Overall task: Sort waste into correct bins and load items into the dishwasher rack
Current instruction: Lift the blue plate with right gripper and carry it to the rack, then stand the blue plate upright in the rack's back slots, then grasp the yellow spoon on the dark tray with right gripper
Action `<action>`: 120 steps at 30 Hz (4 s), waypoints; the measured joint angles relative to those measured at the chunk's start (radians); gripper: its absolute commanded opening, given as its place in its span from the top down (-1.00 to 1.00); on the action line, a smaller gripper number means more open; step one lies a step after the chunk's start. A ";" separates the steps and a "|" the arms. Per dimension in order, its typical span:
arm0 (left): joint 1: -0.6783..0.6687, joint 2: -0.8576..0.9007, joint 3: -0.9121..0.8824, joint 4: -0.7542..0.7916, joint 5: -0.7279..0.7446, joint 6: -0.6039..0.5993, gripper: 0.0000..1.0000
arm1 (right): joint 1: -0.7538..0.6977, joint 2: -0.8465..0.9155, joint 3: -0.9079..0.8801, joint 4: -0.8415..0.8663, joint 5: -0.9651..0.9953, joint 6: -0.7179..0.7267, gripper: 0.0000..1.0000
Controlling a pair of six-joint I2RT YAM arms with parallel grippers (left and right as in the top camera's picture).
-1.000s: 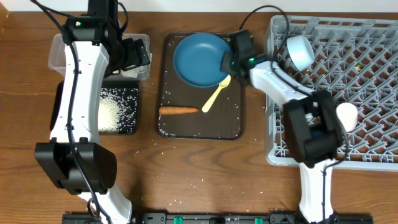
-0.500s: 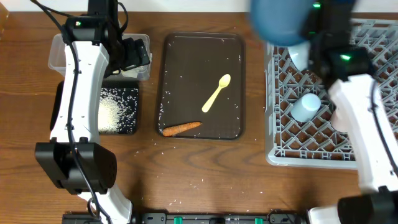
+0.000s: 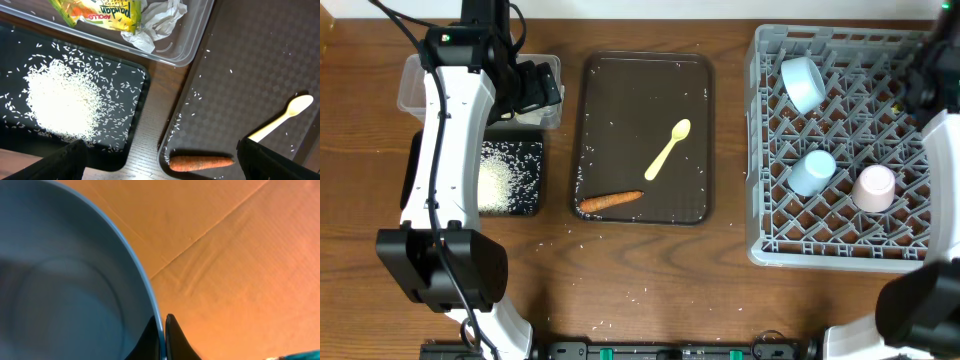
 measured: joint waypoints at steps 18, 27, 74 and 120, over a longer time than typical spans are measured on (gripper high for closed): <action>0.000 0.000 0.000 0.000 0.000 0.000 -0.95 | -0.051 0.206 0.003 0.310 -0.136 -0.547 0.98; 0.000 0.000 0.000 0.000 0.000 0.000 -0.96 | -0.039 0.218 0.013 0.320 -0.232 -0.598 0.97; 0.000 0.000 0.000 0.000 0.000 0.000 -0.95 | 0.026 0.209 0.048 0.219 -0.391 -0.929 0.02; 0.000 0.000 0.000 0.000 0.000 0.000 -0.95 | 0.652 0.201 0.002 -0.151 -1.354 0.397 0.07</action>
